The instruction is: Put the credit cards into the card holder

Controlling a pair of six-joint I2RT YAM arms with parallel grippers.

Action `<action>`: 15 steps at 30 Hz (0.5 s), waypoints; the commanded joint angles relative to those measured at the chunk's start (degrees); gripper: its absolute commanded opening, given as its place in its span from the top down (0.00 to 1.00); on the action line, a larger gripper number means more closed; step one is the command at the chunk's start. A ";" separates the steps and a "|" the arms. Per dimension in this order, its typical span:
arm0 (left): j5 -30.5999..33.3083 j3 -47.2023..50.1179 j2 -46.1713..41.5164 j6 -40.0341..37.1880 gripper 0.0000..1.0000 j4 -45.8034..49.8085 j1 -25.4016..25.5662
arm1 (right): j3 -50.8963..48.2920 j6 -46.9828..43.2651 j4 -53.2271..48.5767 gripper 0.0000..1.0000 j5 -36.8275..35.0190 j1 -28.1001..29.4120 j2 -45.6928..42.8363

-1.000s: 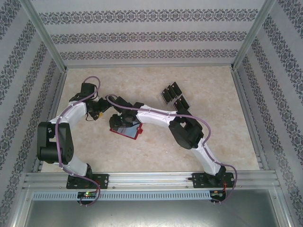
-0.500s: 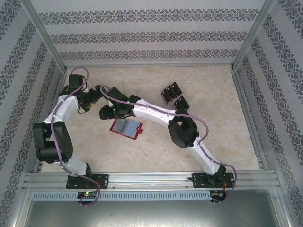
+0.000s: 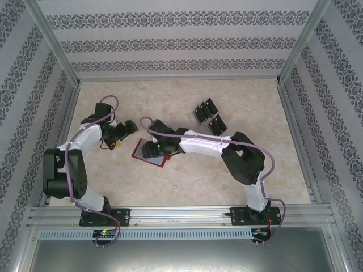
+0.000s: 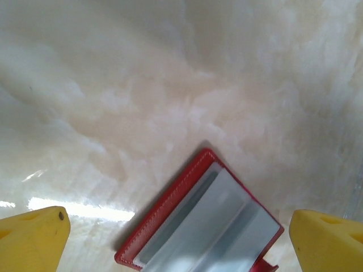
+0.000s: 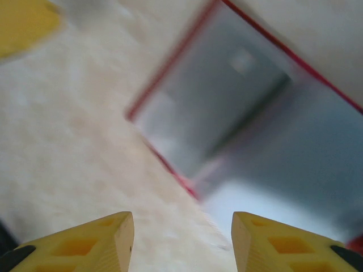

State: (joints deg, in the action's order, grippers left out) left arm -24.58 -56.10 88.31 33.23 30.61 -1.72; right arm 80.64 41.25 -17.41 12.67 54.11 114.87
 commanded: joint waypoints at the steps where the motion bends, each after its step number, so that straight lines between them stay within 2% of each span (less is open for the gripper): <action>1: 0.14 0.97 -1.61 -0.11 0.00 -0.06 2.23 | -4.27 2.19 3.28 0.50 -2.55 -0.32 -0.09; 15: 2.86 4.57 -1.43 3.31 0.00 -3.42 10.39 | -15.93 2.29 4.13 0.50 -5.28 -5.20 -4.83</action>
State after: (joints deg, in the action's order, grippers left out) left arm -23.31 -52.07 87.77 35.03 29.10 7.16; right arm 67.48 43.57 -10.35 10.81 50.74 110.76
